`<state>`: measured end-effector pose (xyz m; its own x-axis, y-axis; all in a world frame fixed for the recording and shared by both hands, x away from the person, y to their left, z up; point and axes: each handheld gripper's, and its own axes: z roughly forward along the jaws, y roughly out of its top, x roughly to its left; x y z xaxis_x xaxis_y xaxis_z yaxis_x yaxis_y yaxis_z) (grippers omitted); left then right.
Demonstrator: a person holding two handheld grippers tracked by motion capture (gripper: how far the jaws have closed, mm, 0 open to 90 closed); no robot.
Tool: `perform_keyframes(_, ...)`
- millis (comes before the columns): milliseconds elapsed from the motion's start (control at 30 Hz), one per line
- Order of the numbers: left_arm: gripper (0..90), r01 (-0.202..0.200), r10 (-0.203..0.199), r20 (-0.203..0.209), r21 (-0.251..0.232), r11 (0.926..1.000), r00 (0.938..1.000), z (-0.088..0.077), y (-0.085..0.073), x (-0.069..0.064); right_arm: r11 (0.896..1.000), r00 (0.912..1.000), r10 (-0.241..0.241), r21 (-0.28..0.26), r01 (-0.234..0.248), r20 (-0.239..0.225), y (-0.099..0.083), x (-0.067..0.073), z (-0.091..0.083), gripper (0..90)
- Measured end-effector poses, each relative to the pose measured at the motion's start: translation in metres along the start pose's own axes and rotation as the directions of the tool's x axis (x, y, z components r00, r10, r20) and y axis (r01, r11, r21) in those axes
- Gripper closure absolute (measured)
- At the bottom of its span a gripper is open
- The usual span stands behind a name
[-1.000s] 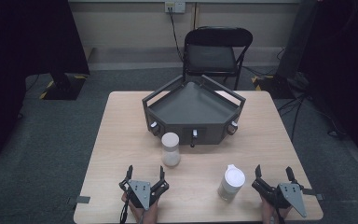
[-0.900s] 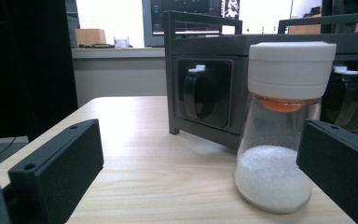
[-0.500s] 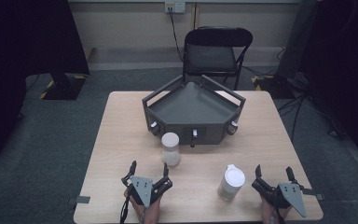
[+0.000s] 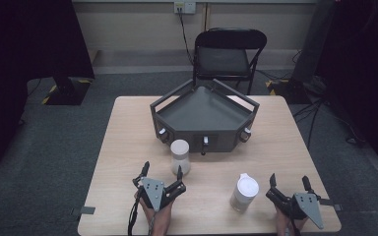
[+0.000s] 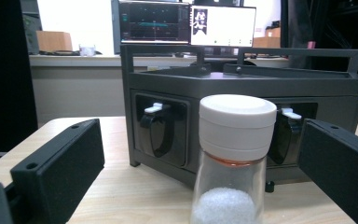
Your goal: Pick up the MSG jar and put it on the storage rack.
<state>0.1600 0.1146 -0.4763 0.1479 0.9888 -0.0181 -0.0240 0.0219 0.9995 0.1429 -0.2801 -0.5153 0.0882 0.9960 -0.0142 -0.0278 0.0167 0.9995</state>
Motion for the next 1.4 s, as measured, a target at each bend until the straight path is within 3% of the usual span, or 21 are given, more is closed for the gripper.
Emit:
perform_keyframes(233, 1.2, -0.003, 0.002, 0.02, 0.02, 0.9998, 0.9998, 0.009, 0.004, 0.002, 1.0, 1.0, 0.0, 0.0, 0.0, 0.0, 0.0, 0.0, 0.0, 0.0)
perform_keyframes(767, 5.0, -0.027, 0.023, 0.057, 0.066, 0.9975, 0.9981, 0.049, 0.017, -0.008, 1.0, 1.0, 0.0, 0.0, 0.0, 0.0, 0.0, 0.0, 0.0, 0.0)
perform_keyframes(900, 6.4, -0.016, 0.011, 0.049, 0.096, 0.9953, 0.9987, 0.058, 0.016, -0.01, 1.0, 1.0, 0.0, 0.0, 0.0, 0.0, 0.0, 0.0, 0.0, 0.0)
perform_keyframes(1033, 7.0, -0.05, 0.044, 0.055, 0.106, 0.9931, 0.9975, 0.064, 0.01, -0.012, 1.0, 1.0, 0.0, 0.0, 0.0, 0.0, 0.0, 0.0, 0.0, 0.0)
perform_keyframes(1233, 14.3, -0.063, 0.056, 0.061, 0.119, 0.9908, 0.9966, 0.07, 0.006, -0.014, 1.0, 1.0, 0.0, 0.0, 0.0, 0.0, 0.0, 0.0, 0.0, 0.0)
perform_keyframes(1400, 17.8, -0.045, 0.037, 0.064, 0.124, 0.9913, 0.9972, 0.073, 0.005, -0.013, 1.0, 1.0, 0.0, 0.0, 0.0, 0.0, 0.0, 0.0, 0.0, 0.0)
